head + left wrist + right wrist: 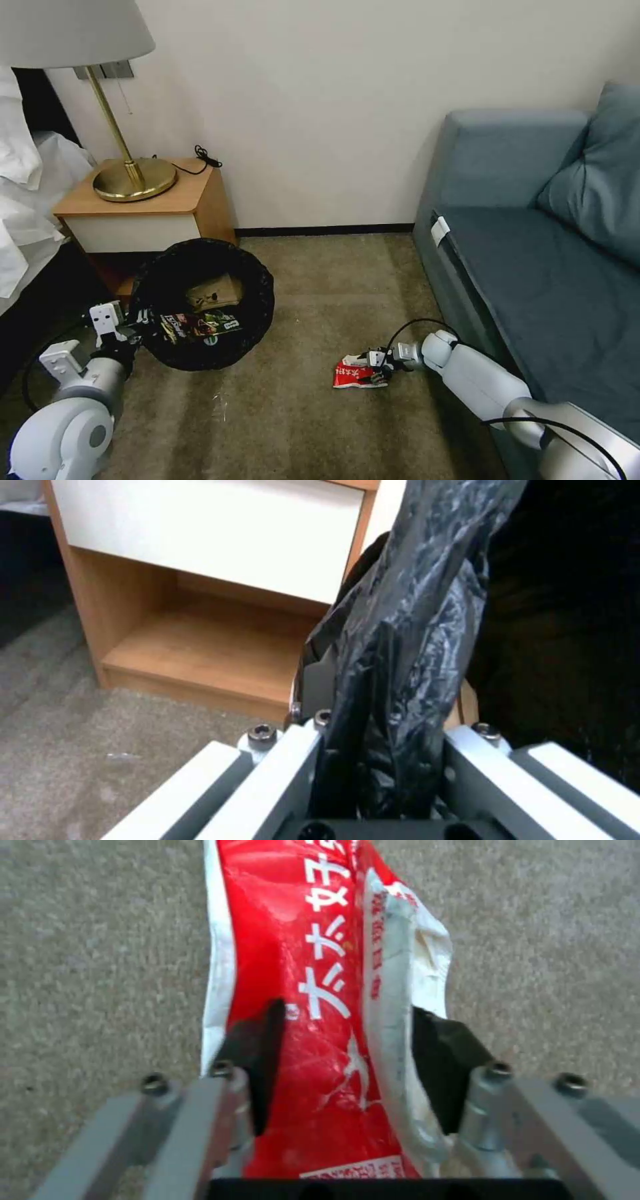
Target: Pick up the trash bin, then pick up the garbage on the floor and place it into the trash bin.
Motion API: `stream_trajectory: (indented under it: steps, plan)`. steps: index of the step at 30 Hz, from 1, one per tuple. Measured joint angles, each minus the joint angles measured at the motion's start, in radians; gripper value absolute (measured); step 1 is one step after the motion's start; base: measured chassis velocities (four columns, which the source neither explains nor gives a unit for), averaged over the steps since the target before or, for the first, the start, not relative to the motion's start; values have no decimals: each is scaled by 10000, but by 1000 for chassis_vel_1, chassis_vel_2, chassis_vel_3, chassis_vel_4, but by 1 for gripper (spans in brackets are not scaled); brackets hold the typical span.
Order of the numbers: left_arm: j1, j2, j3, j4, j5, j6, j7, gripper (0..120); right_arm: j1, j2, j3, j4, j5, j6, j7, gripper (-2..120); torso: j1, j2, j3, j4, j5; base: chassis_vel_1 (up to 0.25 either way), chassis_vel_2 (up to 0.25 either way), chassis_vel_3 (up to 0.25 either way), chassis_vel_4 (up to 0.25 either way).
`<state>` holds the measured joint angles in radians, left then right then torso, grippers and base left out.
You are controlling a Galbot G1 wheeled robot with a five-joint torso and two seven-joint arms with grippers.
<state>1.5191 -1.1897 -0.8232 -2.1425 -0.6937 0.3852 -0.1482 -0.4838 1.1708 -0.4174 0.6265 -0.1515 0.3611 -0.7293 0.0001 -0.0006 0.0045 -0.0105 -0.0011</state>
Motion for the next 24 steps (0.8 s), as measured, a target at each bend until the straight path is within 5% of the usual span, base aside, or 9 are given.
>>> stream_trajectory:
  steps: [13, 24]
  plan:
    - [134, 34, -35, -194, 0, -18, 5, 1, -92, 153, 84, -139, -45, 3, 58, 0, 0, 0, 0, 2, 1, 0, 0, 0, 0]
    - [154, 39, -6, -216, 39, -24, 6, 1, -120, -470, 109, 690, 1113, -45, 192, 0, 0, 0, 1, 1, 3, 0, 0, 0, 0]
